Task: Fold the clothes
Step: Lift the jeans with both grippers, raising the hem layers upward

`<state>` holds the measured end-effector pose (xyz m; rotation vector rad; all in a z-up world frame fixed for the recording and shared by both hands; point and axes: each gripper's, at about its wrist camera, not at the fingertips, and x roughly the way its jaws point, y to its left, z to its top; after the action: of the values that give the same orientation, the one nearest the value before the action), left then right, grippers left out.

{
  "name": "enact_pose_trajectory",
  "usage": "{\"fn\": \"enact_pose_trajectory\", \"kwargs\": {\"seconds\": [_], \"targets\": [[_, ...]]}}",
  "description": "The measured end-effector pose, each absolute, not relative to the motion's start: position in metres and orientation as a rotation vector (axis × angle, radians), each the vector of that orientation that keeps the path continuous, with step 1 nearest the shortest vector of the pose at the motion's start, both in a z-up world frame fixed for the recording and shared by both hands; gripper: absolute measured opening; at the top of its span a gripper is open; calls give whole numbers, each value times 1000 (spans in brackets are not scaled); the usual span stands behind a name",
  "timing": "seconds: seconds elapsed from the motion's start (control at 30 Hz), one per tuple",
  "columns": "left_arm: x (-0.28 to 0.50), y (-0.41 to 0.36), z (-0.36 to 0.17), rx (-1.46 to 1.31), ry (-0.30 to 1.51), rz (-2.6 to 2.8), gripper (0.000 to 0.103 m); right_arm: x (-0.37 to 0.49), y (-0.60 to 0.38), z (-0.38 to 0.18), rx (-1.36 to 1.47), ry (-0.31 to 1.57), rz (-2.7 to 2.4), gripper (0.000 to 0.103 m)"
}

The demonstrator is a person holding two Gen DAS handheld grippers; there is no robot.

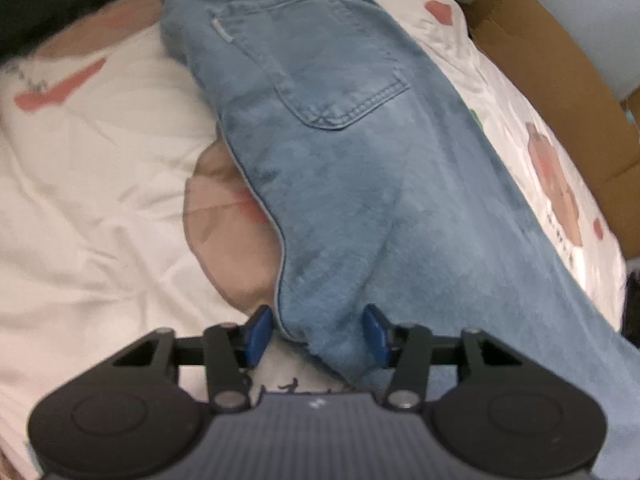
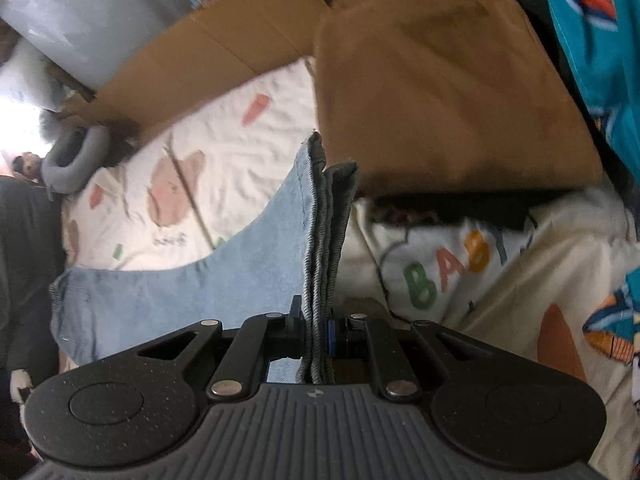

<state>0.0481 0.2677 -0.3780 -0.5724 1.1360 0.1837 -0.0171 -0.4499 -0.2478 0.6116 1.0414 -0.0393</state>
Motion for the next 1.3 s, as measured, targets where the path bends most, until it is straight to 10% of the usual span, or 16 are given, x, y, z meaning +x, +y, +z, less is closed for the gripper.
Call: {"fn": "enact_pose_trajectory", "kwargs": {"seconds": [0.2,1.3], "targets": [[48,264,-373,-650,1127,186,19,-1,-449,-214,586,1007,-18,8],[64,188,-319,-434,1276,-95,20,49,-516,-135,476,923,-114,8]]}}
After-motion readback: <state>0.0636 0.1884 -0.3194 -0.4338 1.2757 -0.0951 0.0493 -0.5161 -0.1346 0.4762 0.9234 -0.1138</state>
